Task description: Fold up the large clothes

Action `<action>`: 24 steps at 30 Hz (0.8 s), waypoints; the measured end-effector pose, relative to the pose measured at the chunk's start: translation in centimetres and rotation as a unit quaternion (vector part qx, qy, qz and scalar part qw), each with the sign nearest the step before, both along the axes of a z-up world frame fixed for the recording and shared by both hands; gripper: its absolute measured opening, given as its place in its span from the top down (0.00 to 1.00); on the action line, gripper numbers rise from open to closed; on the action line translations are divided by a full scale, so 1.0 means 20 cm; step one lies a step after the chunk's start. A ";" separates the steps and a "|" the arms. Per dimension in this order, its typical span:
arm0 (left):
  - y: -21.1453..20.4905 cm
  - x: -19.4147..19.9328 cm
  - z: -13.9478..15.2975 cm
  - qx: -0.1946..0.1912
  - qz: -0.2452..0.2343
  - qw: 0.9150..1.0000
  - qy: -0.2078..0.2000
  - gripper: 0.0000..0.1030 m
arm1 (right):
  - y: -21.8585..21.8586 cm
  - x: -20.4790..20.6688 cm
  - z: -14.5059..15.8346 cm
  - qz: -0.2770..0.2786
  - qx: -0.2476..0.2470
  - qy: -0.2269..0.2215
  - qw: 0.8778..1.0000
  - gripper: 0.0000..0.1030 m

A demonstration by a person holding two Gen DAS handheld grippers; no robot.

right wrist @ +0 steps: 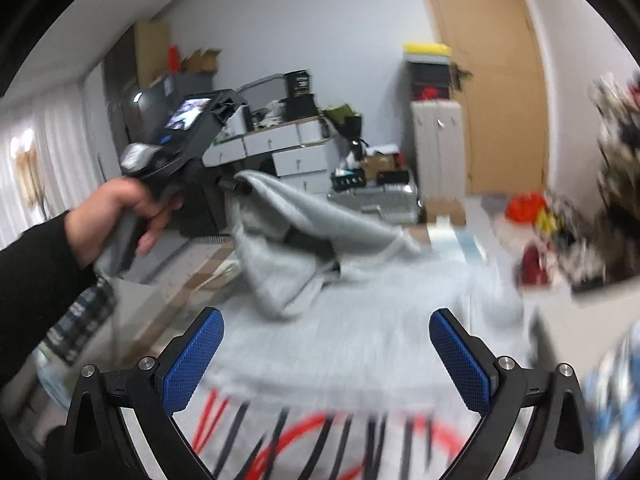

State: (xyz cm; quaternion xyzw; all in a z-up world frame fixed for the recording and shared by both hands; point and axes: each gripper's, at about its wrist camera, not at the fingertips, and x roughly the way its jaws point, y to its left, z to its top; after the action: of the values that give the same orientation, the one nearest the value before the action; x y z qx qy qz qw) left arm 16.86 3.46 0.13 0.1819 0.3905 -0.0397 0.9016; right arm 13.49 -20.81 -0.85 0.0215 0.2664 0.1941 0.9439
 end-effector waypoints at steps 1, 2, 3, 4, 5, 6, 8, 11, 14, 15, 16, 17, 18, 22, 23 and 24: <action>0.00 -0.01 0.01 -0.009 -0.009 1.000 -0.006 0.93 | 0.05 0.11 0.00 0.015 -0.015 0.004 1.000 0.00; 0.01 -0.01 0.01 -0.017 -0.016 1.000 -0.007 0.93 | 0.09 0.23 0.00 0.030 -0.028 0.014 0.999 0.00; 0.02 0.00 0.02 -0.032 -0.024 0.999 -0.004 0.93 | 0.13 0.34 -0.02 0.038 -0.042 0.026 0.998 0.00; 0.03 -0.02 0.02 -0.042 -0.029 0.999 -0.004 0.93 | 0.15 0.42 -0.03 0.041 -0.046 0.033 0.998 0.00; 0.05 -0.01 0.02 -0.055 -0.036 0.998 0.000 0.93 | 0.17 0.50 -0.05 0.049 -0.039 0.036 0.997 0.00; 0.07 -0.01 0.02 -0.064 -0.033 0.997 0.003 0.93 | 0.19 0.58 -0.06 0.062 -0.029 0.038 0.997 0.00; 0.09 0.01 0.02 -0.090 -0.034 0.995 0.009 0.93 | 0.26 0.72 -0.08 0.065 -0.026 0.039 0.997 0.00; 0.11 0.03 0.02 -0.124 -0.036 0.992 0.010 0.93 | 0.36 0.86 -0.10 0.075 -0.028 0.030 0.996 0.00; 0.09 0.02 0.00 -0.116 -0.018 0.993 -0.001 0.93 | 0.41 1.00 -0.11 0.041 -0.010 0.030 0.999 0.01; 0.10 0.01 0.00 -0.134 -0.021 0.991 0.004 0.93 | 0.41 1.02 -0.10 0.028 -0.007 0.029 0.999 0.01; 0.10 0.00 0.00 -0.146 -0.022 0.989 0.005 0.93 | 0.40 1.05 -0.09 0.000 0.003 0.022 1.000 0.01; 0.09 -0.02 0.00 -0.147 -0.021 0.989 0.001 0.93 | 0.39 1.07 -0.07 -0.009 0.011 0.018 1.000 0.08; 0.08 -0.04 0.00 -0.150 -0.024 0.988 -0.009 0.93 | 0.36 1.08 -0.03 -0.011 0.037 0.010 0.999 0.16; 0.07 -0.12 0.01 -0.130 -0.006 0.990 -0.049 0.93 | 0.36 1.04 0.07 -0.049 -0.001 0.002 0.999 0.91; 0.07 -0.14 0.01 -0.119 0.008 0.991 -0.057 0.93 | 0.34 1.01 0.08 -0.052 0.000 0.002 0.999 0.91; 0.08 -0.16 0.00 -0.116 0.018 0.991 -0.062 0.93 | 0.31 0.99 0.11 -0.055 0.003 -0.003 0.998 0.91</action>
State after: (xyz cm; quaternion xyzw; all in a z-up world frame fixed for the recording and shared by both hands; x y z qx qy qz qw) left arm 13.62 5.00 0.20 0.0713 0.3302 -0.0568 0.9395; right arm 33.25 -14.54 1.30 0.0388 0.2617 0.1430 0.9537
